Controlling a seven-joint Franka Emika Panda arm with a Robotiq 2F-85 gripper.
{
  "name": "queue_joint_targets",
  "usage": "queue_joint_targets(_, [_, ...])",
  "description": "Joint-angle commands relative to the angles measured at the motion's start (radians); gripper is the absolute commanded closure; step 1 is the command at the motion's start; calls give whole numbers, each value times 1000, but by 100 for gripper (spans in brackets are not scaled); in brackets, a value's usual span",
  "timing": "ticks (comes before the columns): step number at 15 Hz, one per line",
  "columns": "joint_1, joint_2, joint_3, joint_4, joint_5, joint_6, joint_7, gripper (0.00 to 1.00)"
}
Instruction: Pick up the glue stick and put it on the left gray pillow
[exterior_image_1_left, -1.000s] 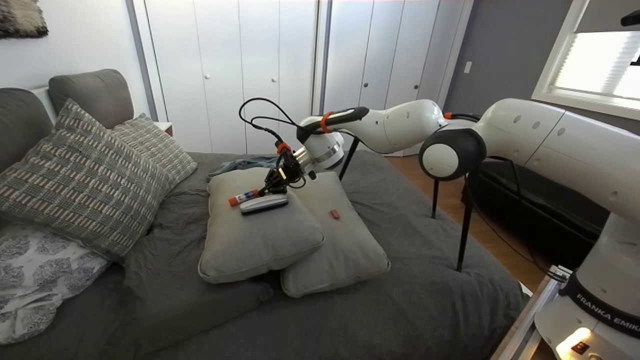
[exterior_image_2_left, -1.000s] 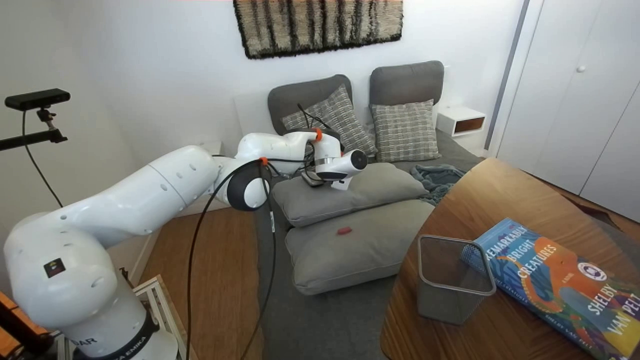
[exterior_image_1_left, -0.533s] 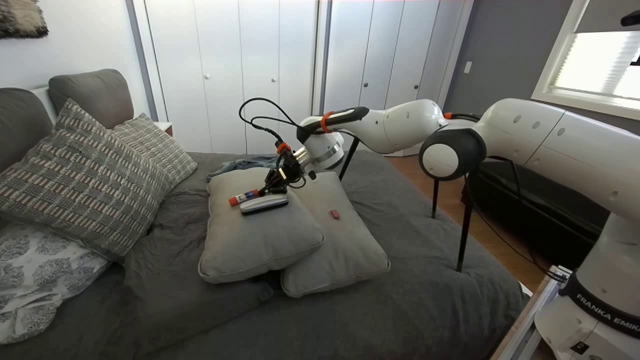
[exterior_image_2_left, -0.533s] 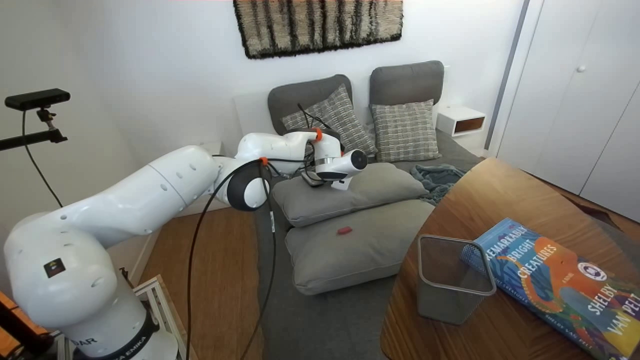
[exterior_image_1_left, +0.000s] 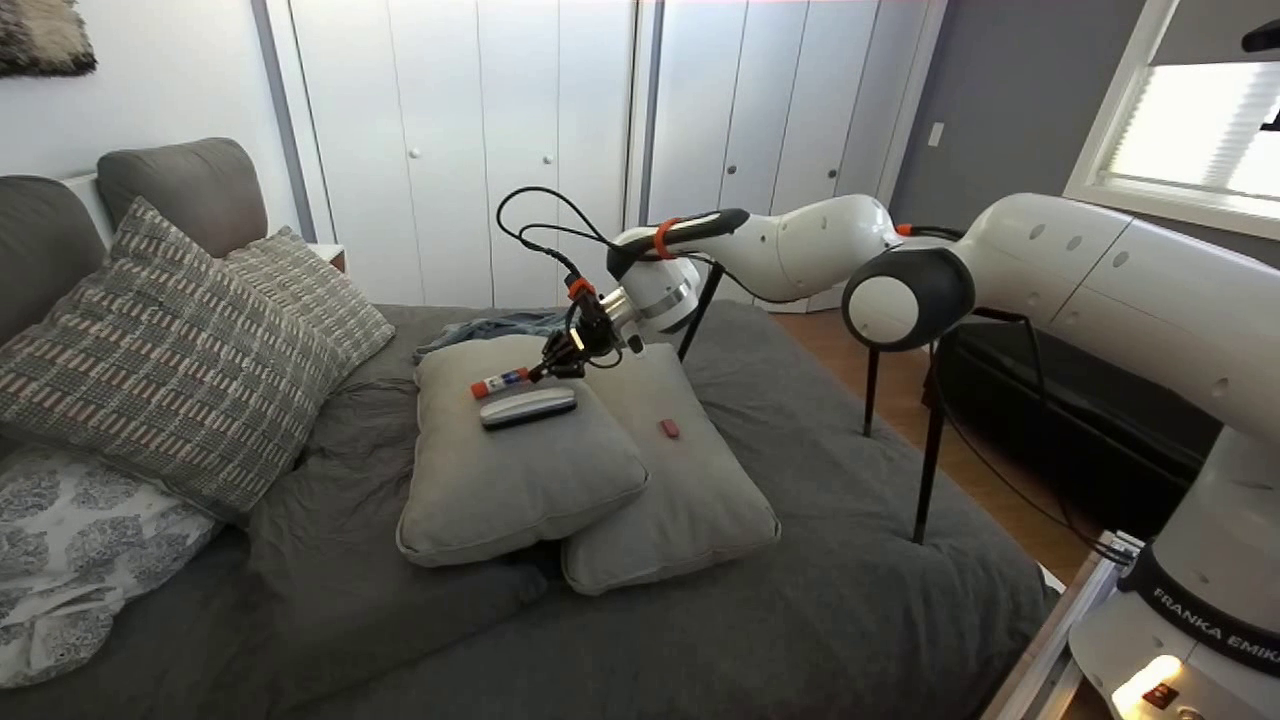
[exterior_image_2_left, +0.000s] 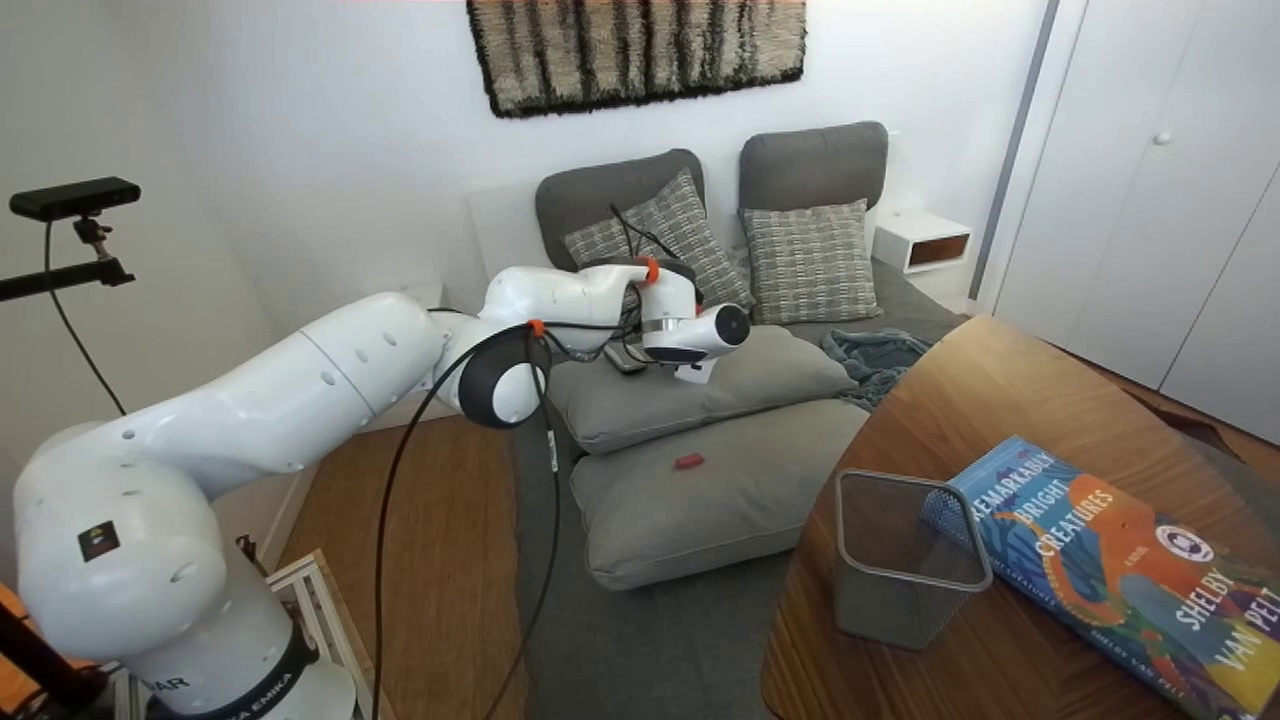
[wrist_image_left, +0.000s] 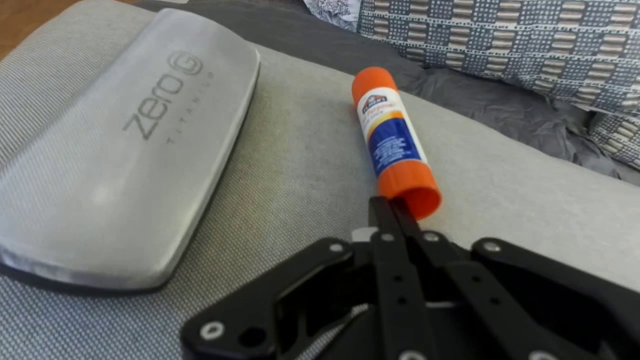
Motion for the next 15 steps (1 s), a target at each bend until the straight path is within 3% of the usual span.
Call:
queue_joint_targets(1, [-22, -69, 2, -116, 23, 23, -21, 99])
queue_joint_targets(8, [-53, -154, 14, -276, 58, 68, -63, 99])
queue_joint_targets(12, [-73, -257, 19, -445, 125, 137, -145, 99])
queue_joint_targets(15, [-107, -301, 59, -528, 102, 176, -160, 99])
